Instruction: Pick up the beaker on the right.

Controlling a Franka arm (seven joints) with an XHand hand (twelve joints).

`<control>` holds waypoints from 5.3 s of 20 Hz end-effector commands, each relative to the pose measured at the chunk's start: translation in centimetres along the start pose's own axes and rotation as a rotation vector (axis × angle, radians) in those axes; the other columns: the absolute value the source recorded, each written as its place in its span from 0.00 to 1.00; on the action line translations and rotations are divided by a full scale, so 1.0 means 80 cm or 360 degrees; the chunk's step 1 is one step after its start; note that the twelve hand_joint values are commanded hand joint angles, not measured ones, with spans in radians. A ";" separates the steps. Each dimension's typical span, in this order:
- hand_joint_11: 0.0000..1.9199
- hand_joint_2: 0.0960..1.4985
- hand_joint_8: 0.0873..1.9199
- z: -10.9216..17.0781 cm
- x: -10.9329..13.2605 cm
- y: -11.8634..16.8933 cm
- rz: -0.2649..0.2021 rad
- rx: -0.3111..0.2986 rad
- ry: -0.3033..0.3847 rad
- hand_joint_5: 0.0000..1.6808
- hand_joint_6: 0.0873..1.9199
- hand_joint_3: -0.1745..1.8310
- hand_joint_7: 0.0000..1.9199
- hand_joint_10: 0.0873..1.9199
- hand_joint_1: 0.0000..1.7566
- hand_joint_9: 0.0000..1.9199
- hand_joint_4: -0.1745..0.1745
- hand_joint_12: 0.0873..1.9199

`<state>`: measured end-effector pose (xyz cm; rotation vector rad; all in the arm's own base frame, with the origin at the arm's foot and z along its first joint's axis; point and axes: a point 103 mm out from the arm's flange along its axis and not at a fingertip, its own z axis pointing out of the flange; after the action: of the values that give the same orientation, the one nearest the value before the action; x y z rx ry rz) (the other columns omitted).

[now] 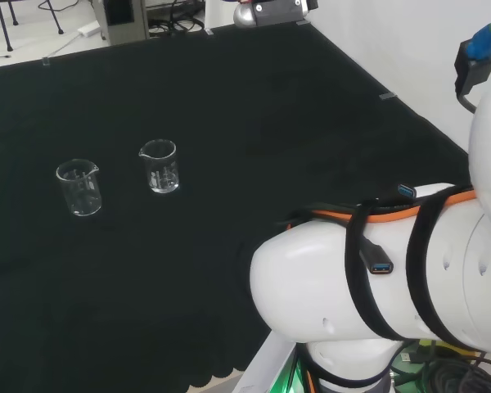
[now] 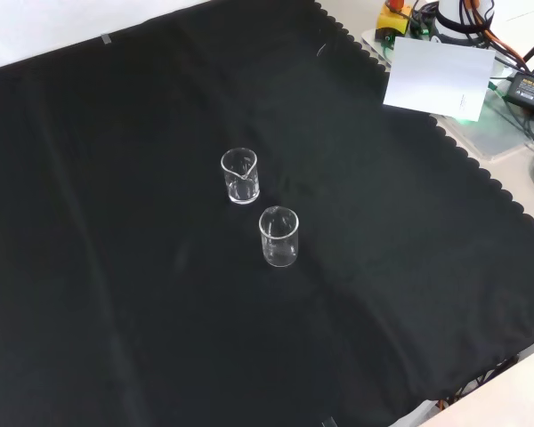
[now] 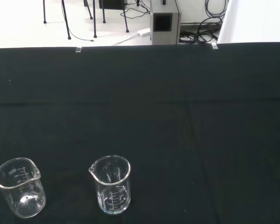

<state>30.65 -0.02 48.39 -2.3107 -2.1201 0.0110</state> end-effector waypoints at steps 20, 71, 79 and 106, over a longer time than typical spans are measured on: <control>0.00 0.80 0.24 0.016 -0.003 0.016 -0.0022 -0.0030 -0.0004 0.14 0.00 0.18 0.09 0.32 0.21 0.09 0.38 0.47; 0.00 0.39 0.28 0.360 -0.042 0.250 -0.0249 0.0410 0.0449 0.09 0.00 0.33 0.06 0.34 0.31 0.11 0.43 0.52; 0.00 0.38 0.28 0.381 -0.045 0.250 -0.0366 0.0434 0.0529 0.09 0.00 0.32 0.06 0.34 0.31 0.11 0.43 0.51; 0.00 0.35 0.23 0.470 -0.032 0.227 -0.0636 0.0457 0.0712 0.07 0.00 0.30 0.00 0.31 0.44 0.05 0.43 0.38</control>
<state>47.99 -4.74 11.52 -1.5320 -2.1359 -0.1600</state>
